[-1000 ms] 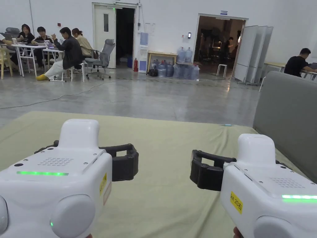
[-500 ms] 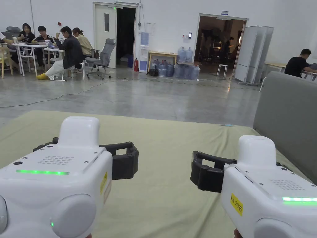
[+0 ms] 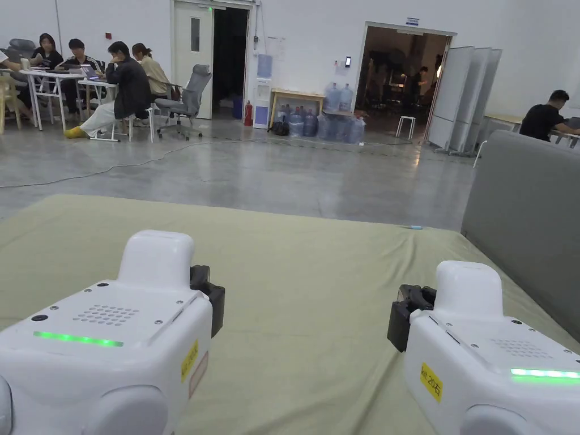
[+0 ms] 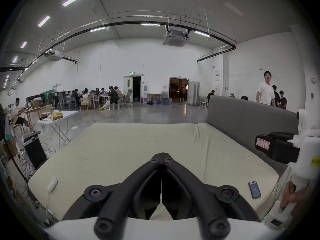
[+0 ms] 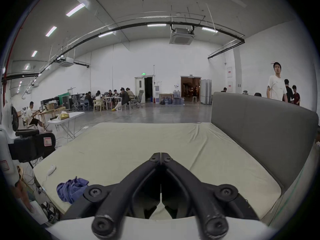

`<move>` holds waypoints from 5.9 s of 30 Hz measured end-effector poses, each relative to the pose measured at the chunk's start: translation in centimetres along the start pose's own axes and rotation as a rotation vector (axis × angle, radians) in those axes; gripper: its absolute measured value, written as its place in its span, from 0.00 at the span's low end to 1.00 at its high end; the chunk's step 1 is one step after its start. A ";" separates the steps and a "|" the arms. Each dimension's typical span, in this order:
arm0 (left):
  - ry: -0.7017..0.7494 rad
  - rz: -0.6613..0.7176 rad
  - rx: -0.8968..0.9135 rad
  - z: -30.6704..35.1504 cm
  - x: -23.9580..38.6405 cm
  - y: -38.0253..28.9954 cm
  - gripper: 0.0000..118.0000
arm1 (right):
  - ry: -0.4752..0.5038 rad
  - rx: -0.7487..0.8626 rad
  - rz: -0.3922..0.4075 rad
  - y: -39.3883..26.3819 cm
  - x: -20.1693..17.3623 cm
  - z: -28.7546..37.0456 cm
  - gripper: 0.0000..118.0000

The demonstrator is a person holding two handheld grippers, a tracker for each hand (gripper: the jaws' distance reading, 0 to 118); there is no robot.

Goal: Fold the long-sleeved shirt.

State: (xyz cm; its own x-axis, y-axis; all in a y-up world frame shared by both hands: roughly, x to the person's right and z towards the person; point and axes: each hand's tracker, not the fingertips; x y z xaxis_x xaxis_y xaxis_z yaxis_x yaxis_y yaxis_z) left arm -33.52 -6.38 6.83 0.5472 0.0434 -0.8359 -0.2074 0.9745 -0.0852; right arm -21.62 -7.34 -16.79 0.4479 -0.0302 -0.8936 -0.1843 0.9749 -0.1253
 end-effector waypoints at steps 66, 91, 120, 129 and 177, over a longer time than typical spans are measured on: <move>-0.365 0.014 -0.185 -10.6 5.4 11.8 0.08 | 0.292 0.045 -0.096 5.6 3.2 0.8 0.00; -0.260 0.106 -0.541 -12.1 1.9 -10.4 0.00 | 0.173 -0.147 -0.123 -6.3 8.0 0.6 0.00; -0.149 0.043 -0.873 -35.1 2.1 -21.4 0.00 | 0.100 -0.586 -0.212 -16.8 11.7 -9.8 0.95; -0.235 0.084 -0.752 -25.7 1.3 -15.0 0.00 | 0.048 -0.847 -0.289 -20.5 13.4 -20.5 0.43; 0.070 0.298 -0.208 -27.9 -20.5 23.1 0.00 | -0.019 -0.241 0.426 28.7 4.2 -27.6 0.04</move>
State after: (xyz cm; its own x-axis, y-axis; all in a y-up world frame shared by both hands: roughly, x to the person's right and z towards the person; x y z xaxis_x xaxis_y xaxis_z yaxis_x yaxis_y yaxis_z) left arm -72.13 9.15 6.83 0.3827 0.2966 -0.8749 -0.5134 0.8557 0.0655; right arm -49.17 14.41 -36.08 0.3046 0.3665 -0.8791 -0.5507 0.8208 0.1514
